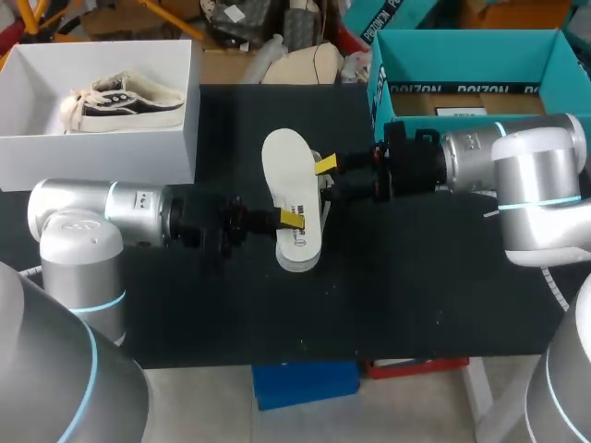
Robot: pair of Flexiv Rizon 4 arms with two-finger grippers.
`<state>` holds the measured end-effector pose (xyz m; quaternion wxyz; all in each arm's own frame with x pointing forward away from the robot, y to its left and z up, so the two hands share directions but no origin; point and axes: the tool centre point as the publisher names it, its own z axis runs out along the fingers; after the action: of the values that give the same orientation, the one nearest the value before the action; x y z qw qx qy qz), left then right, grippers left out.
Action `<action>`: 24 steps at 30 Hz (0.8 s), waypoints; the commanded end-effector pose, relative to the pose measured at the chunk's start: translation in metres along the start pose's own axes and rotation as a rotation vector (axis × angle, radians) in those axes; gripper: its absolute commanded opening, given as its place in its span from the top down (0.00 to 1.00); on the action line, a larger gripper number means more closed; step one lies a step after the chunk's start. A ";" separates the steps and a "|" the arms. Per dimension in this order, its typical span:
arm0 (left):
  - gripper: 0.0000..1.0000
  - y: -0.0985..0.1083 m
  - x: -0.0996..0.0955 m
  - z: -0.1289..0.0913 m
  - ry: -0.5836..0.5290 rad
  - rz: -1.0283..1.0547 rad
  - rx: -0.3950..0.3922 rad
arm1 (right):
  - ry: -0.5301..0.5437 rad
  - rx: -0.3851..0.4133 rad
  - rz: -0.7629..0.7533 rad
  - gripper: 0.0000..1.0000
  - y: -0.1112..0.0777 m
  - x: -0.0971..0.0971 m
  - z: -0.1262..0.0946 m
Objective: Take the shoe out of the shoebox, open the shoe tongue, remove and reinsert the insole, then place the shoe into the shoebox
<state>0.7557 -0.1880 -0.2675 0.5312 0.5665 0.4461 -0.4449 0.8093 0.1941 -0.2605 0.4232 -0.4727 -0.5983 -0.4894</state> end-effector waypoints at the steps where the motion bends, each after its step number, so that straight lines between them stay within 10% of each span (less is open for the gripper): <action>1: 1.00 -0.001 0.000 0.001 0.003 0.002 -0.002 | 0.002 0.046 -0.017 0.35 0.006 -0.007 0.013; 3: 1.00 -0.001 0.000 0.001 0.003 0.002 -0.002 | 0.003 0.062 -0.024 0.51 0.008 -0.008 0.017; 14: 1.00 -0.001 0.000 0.001 0.003 0.002 -0.002 | -0.006 0.085 -0.017 0.57 0.012 -0.012 0.033; 17: 1.00 -0.001 0.000 0.001 0.003 0.002 -0.002 | -0.008 0.087 -0.016 0.73 0.013 -0.012 0.034; 19: 1.00 -0.001 0.000 0.001 0.003 0.002 -0.002 | -0.019 0.093 -0.024 1.00 0.013 -0.012 0.034; 24: 1.00 -0.001 0.000 0.001 0.003 0.002 -0.002 | -0.021 0.098 -0.023 1.00 0.013 -0.012 0.035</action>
<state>0.7563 -0.1885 -0.2681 0.5308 0.5666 0.4463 -0.4449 0.8219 0.2267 -0.2750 0.4337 -0.4492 -0.6302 -0.4615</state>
